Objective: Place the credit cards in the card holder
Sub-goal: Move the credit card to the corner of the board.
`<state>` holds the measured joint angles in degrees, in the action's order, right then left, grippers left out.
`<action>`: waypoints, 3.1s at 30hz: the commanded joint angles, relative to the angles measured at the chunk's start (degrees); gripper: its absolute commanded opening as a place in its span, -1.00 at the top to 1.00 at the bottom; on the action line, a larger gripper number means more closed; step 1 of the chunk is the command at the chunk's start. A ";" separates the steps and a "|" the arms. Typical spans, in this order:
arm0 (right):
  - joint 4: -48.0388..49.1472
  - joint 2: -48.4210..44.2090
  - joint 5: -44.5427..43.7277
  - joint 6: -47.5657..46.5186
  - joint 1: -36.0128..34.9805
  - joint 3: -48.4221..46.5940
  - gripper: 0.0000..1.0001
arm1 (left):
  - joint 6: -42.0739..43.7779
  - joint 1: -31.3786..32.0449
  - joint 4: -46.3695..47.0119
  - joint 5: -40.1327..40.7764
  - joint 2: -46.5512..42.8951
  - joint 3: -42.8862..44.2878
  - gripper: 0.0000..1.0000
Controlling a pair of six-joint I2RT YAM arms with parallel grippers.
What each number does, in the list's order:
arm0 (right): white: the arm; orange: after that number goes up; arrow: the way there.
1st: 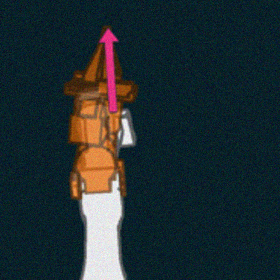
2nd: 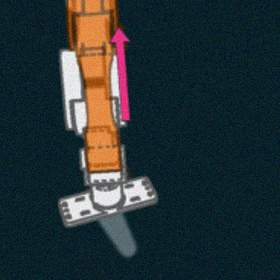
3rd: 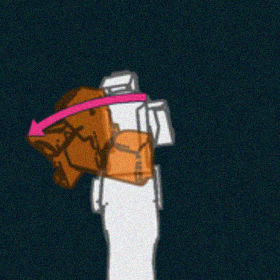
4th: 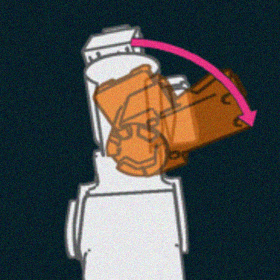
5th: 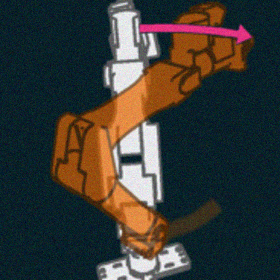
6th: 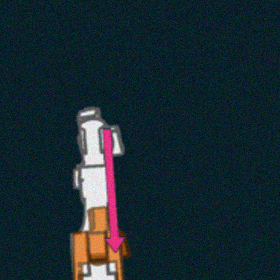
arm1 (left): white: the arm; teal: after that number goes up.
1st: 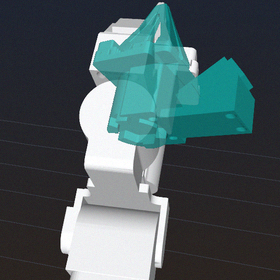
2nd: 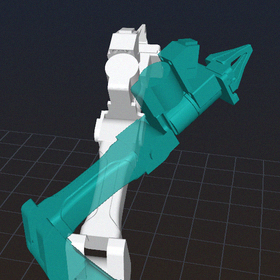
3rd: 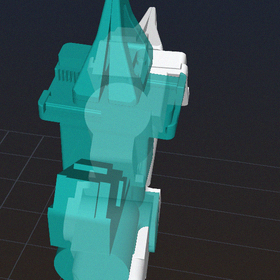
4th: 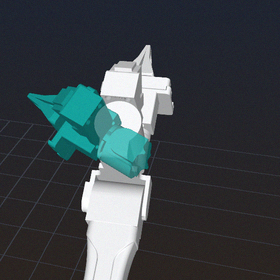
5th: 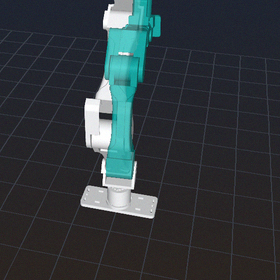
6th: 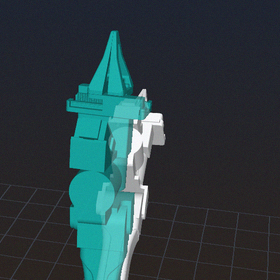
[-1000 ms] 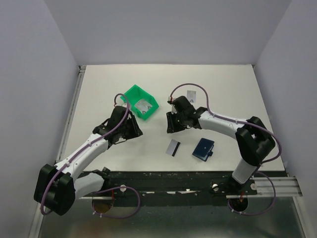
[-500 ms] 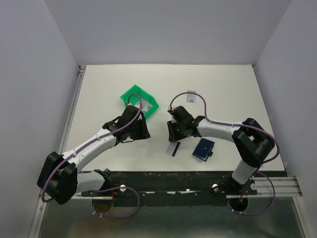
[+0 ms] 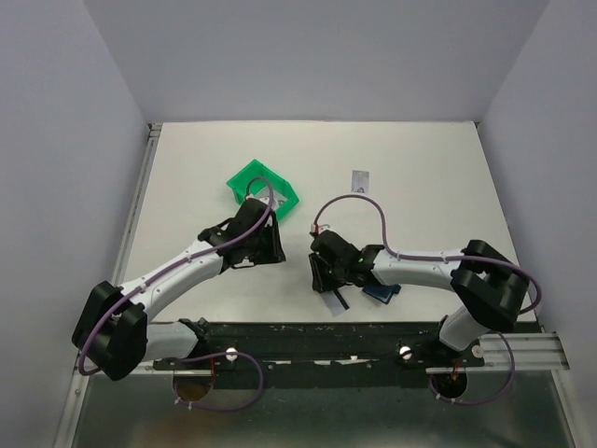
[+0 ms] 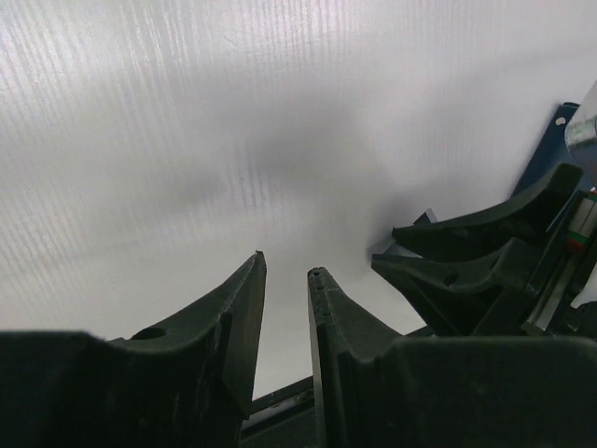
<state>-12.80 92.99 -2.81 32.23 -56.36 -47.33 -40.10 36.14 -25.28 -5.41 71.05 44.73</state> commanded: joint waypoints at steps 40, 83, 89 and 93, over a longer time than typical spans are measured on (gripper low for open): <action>-19.48 -49.82 0.25 29.38 -2.00 28.95 -0.43 | -12.10 23.36 5.59 0.05 12.62 8.00 0.27; -1.27 -54.49 0.70 33.60 -1.91 42.76 -0.28 | -23.97 29.51 0.32 2.60 26.07 10.82 0.54; 0.23 -55.46 0.79 32.55 -2.00 43.20 -0.28 | -23.71 29.51 -0.82 2.77 27.30 12.40 0.54; 1.63 -55.99 0.00 31.32 -2.00 43.46 -0.25 | -23.10 29.51 -0.83 2.68 27.48 12.57 0.54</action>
<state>-12.75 37.39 3.09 66.13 -58.46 -5.50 -63.96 65.28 -24.34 -4.05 97.80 56.16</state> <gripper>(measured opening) 0.635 0.229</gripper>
